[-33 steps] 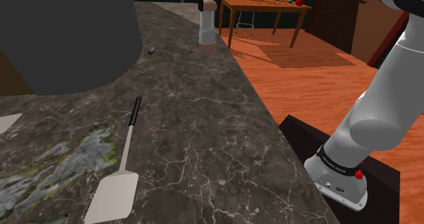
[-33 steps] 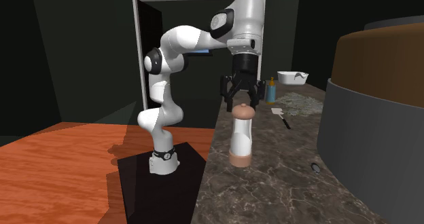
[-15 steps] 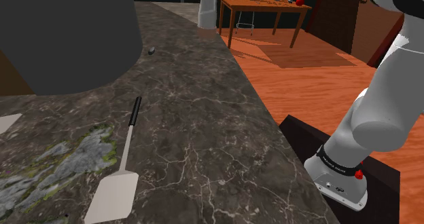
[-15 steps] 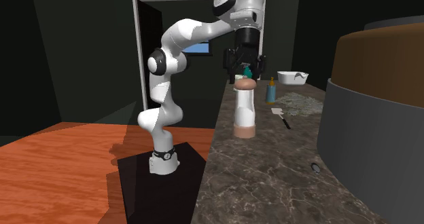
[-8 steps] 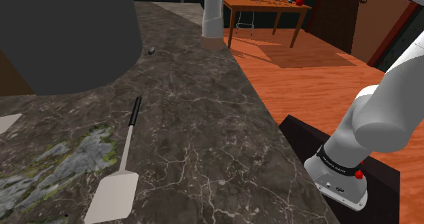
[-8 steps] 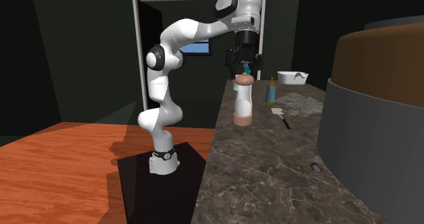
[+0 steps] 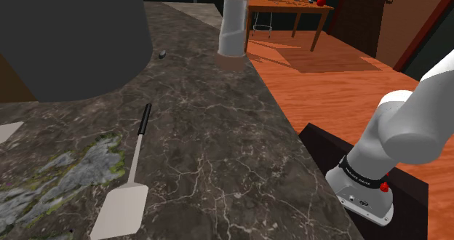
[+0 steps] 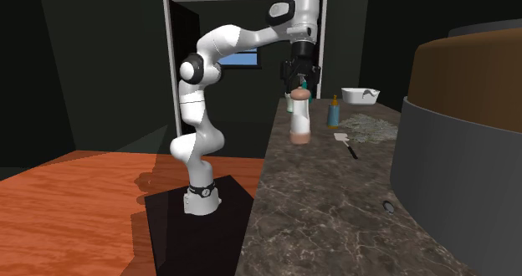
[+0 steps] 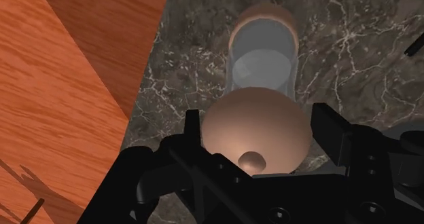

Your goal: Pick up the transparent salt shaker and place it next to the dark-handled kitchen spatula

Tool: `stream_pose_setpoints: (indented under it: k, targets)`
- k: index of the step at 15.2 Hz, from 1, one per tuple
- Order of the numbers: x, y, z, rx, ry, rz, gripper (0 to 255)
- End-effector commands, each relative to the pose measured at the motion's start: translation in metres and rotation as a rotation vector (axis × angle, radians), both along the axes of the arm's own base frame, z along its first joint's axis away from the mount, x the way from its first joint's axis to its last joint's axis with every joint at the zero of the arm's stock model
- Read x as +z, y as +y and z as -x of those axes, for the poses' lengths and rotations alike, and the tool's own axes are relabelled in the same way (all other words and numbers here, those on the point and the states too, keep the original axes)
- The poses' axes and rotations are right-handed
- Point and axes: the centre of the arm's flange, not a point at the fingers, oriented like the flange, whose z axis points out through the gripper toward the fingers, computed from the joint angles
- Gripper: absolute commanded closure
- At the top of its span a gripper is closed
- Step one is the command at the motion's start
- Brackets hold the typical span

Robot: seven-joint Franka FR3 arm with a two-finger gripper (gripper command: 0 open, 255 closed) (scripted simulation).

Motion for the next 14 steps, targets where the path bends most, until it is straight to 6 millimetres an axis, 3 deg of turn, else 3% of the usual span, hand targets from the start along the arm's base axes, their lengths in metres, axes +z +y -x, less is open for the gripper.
stream_pose_setpoints:
  k: [1,14]
  targets:
    - [0.000,0.016,0.021,-0.002,0.000,0.000,255]
    - [0.000,0.125,0.154,-0.002,0.000,0.000,255]
